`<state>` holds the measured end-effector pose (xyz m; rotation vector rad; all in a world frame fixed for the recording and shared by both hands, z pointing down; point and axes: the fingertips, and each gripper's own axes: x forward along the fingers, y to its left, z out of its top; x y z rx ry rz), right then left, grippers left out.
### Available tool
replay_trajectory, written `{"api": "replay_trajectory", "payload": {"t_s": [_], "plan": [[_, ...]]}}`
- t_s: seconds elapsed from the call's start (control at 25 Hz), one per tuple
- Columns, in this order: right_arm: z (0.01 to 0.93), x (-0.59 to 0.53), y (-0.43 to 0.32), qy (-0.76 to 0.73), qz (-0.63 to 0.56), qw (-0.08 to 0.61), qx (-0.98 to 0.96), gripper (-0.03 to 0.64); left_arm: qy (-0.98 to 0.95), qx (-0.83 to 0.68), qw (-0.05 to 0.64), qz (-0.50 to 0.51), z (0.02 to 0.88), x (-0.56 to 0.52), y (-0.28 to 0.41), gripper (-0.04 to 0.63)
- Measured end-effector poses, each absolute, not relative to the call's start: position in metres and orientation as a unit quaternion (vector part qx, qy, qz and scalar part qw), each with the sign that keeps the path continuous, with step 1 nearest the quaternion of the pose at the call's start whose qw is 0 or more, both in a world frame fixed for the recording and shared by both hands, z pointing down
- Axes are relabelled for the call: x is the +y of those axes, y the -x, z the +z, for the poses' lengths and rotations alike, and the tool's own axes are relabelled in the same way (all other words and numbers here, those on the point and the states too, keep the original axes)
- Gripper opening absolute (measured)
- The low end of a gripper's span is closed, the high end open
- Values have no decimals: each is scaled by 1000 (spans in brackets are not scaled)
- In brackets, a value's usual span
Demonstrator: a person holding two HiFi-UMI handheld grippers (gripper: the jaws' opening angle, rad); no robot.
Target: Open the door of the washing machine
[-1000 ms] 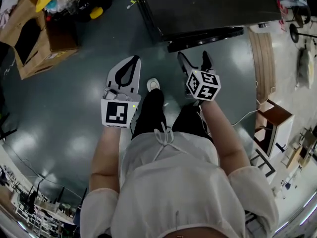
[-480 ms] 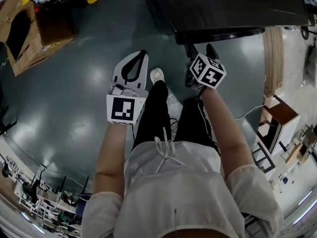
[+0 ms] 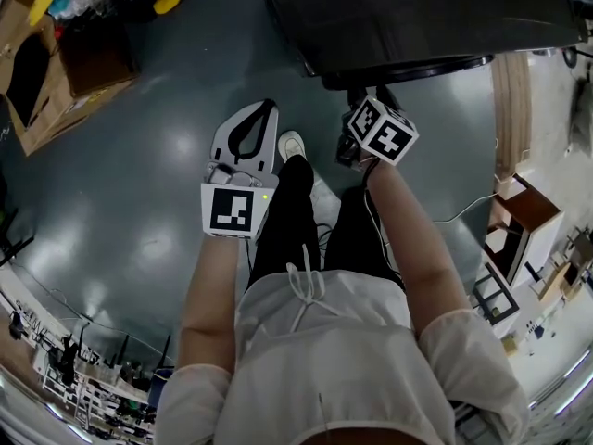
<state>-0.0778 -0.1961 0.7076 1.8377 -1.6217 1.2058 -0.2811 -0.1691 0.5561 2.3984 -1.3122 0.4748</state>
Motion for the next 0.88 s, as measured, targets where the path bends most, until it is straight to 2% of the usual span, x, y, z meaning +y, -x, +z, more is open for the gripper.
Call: {"api": "replay_trajectory", "payload": {"t_s": [0.52,0.88], "plan": [[706,-178,68,-629,435,208,-610,253,-857,-447,187,175,556,-145,240,21],[709,-128,45,-617,459,186,-612,210,-863,-438,178,174,560,-125,216,21]]}}
